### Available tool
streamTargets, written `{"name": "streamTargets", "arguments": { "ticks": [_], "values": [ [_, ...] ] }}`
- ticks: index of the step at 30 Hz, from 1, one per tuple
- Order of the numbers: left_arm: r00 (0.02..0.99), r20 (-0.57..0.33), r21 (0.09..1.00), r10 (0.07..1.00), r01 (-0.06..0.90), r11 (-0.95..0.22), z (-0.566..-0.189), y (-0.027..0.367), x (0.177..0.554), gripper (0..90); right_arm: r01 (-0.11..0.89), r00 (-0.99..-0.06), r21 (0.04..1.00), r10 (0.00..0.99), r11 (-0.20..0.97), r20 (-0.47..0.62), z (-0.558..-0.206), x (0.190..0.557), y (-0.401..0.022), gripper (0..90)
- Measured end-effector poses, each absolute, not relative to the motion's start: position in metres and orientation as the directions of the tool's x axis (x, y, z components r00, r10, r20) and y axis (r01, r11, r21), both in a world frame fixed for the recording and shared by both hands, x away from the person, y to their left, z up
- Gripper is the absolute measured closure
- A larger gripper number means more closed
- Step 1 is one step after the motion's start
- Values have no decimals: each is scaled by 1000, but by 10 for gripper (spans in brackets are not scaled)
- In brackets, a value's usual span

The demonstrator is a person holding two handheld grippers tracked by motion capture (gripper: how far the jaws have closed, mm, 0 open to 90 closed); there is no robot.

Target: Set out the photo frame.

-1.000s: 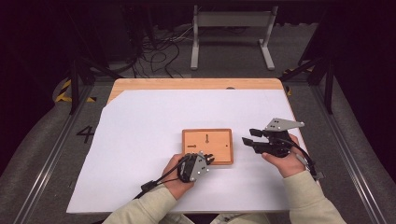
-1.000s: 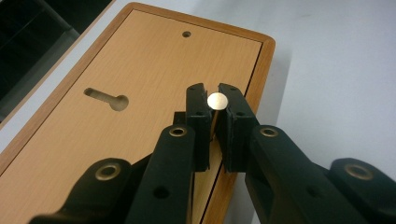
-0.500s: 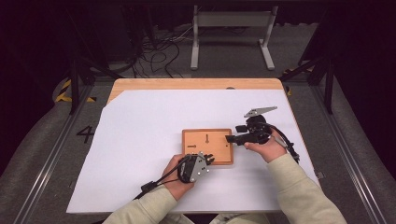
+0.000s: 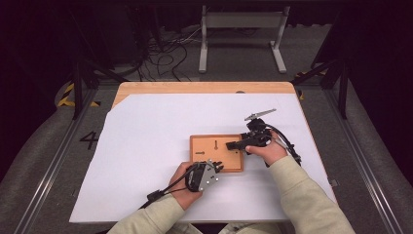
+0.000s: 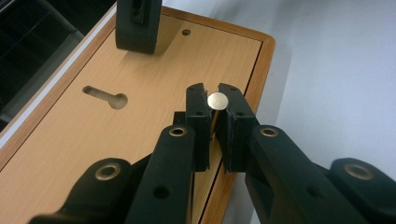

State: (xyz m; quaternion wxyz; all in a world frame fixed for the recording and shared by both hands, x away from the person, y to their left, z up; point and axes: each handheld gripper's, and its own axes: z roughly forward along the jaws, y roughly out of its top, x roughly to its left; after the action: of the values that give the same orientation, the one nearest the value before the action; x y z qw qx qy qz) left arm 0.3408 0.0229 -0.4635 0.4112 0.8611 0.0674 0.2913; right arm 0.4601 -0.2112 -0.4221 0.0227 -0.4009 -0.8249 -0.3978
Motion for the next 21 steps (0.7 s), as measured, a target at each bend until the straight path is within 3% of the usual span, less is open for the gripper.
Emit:
{"name": "streamTargets", "arguments": {
  "ticks": [5, 15, 21],
  "values": [
    [818, 451, 746, 357, -126, -654, -464, 23, 340, 833, 687, -684, 623, 620, 374, 383, -428, 461, -204, 235],
    [836, 420, 754, 352, -106, -648, -462, 24, 341, 823, 720, -667, 589, 600, 367, 442, -426, 466, -213, 346],
    [868, 351, 776, 350, -60, -628, -460, 25, 339, 752, 690, -704, 596, 574, 411, 418, -420, 463, -217, 385]
  ]
}}
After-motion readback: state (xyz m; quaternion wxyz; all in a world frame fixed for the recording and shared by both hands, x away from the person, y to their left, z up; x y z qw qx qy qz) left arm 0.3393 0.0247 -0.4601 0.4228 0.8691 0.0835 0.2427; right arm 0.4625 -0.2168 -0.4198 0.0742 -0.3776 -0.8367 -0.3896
